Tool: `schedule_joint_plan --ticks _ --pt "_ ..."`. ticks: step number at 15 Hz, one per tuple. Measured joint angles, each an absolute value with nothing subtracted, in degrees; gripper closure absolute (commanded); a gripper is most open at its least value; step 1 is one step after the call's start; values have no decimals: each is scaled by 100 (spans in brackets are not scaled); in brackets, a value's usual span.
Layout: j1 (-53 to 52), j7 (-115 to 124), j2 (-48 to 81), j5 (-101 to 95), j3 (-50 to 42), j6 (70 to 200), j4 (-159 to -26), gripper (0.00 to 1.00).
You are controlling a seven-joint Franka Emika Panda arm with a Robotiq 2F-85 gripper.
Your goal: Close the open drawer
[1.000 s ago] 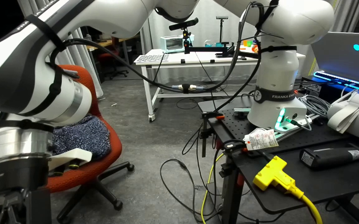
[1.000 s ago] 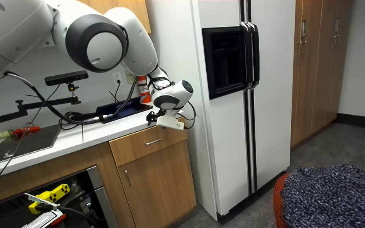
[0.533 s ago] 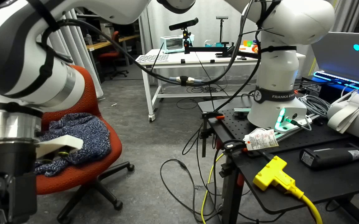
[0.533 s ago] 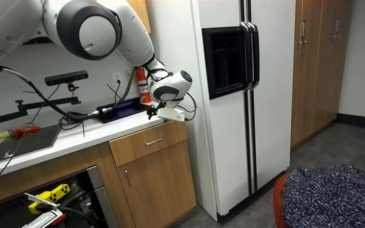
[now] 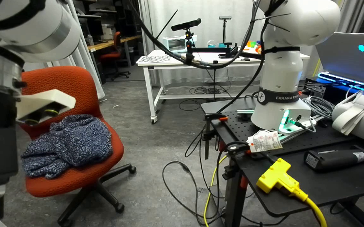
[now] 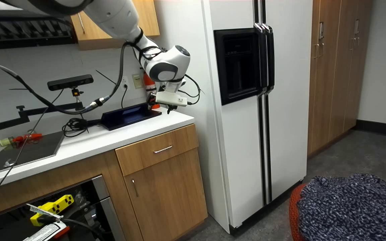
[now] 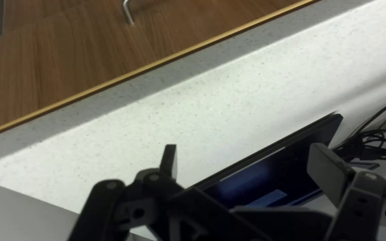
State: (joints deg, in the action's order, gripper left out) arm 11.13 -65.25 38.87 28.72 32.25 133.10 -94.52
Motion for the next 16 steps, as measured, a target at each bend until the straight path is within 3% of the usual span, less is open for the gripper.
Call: schedule_joint_plan --ticks 9,16 --pt "574 -6123 2030 2861 2606 13147 -10585 0" --pt "70 -6045 1433 2804 2036 13148 -11000 0"
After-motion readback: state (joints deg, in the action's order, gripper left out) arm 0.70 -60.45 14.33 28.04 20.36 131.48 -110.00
